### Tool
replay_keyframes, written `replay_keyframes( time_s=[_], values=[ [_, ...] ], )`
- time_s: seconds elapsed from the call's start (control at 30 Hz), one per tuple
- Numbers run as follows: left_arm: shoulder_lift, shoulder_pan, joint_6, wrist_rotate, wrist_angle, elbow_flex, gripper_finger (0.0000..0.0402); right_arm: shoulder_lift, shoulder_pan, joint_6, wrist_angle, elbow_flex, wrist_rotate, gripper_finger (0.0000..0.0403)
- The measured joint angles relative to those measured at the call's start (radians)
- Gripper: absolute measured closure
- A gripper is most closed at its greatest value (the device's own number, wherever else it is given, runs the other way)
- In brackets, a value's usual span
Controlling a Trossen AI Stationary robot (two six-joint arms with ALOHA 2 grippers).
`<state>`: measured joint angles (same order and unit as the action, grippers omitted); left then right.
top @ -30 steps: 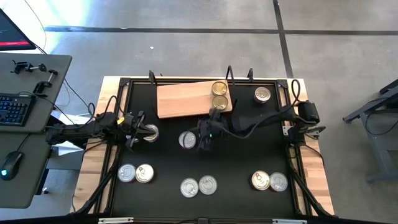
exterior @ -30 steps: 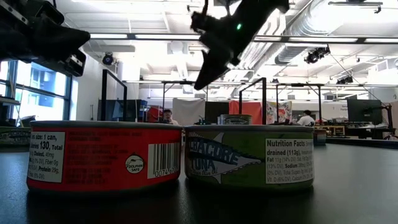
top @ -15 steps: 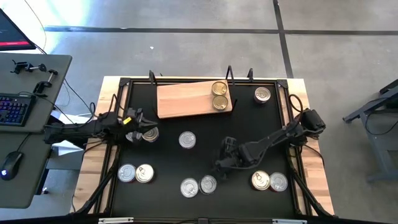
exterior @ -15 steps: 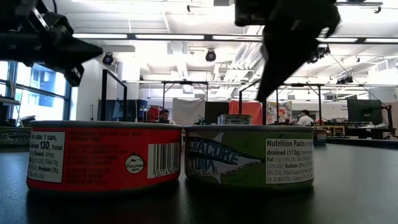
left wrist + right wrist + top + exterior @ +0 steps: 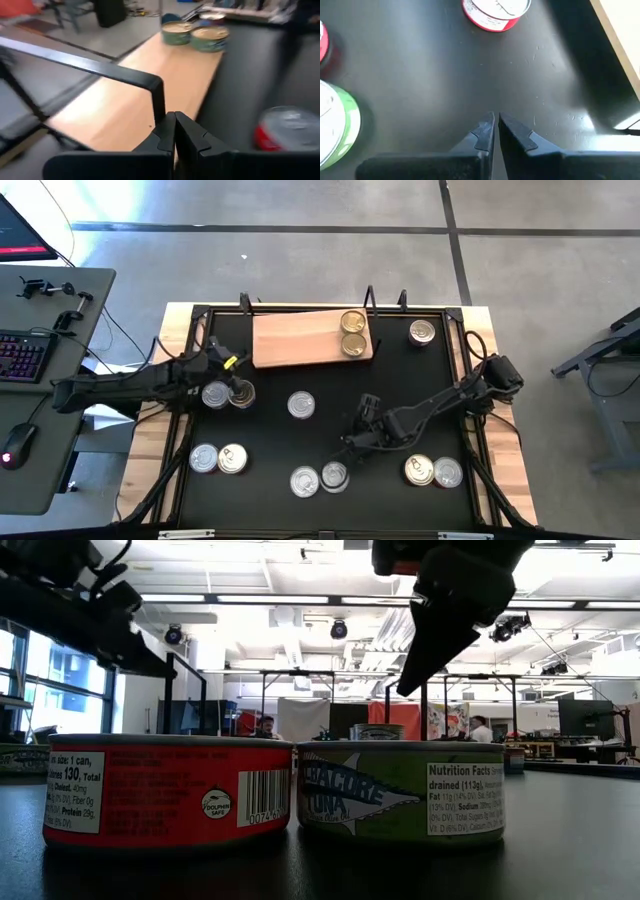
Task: Stack canned seafood by type on shelf
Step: Adjust the shelf on the table, then put the red tuna can on the shelf
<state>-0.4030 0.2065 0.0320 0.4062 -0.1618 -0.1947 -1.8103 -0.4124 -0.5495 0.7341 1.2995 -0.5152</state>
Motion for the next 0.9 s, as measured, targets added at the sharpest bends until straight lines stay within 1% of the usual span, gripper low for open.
replay_keyframes(
  time_s=[0.1, 0.37, 0.57, 0.63, 0.7, 0.77, 0.9],
  values=[
    [-0.047, 0.045, -0.071, 0.033, 0.021, 0.0, 0.0402, 0.0, 0.005, 0.0, -0.011, 0.0, -0.001, 0.0386],
    [-0.126, 0.152, -0.164, 0.029, 0.092, 0.0, 0.0401, 0.0, 0.007, 0.007, -0.028, 0.0, -0.021, 0.0386],
    [-0.135, 0.172, -0.161, -0.006, 0.106, 0.0, 0.0402, 0.0, 0.009, 0.035, -0.055, 0.0, -0.041, 0.0386],
    [-0.127, 0.161, -0.123, -0.013, 0.107, 0.0, 0.0401, 0.0, 0.015, 0.055, -0.086, 0.0, -0.043, 0.0386],
    [-0.116, 0.136, -0.096, -0.054, 0.109, 0.0, 0.0401, 0.0, 0.026, 0.064, -0.143, -0.001, -0.055, 0.0386],
    [-0.106, 0.099, -0.087, -0.117, 0.108, 0.0, 0.0401, 0.0, 0.044, 0.127, -0.238, -0.011, -0.044, 0.0379],
    [-0.101, -0.001, -0.05, -0.221, 0.108, -0.018, 0.0401, -0.005, 0.088, 0.294, -0.529, -0.085, 0.032, 0.034]
  ],
)
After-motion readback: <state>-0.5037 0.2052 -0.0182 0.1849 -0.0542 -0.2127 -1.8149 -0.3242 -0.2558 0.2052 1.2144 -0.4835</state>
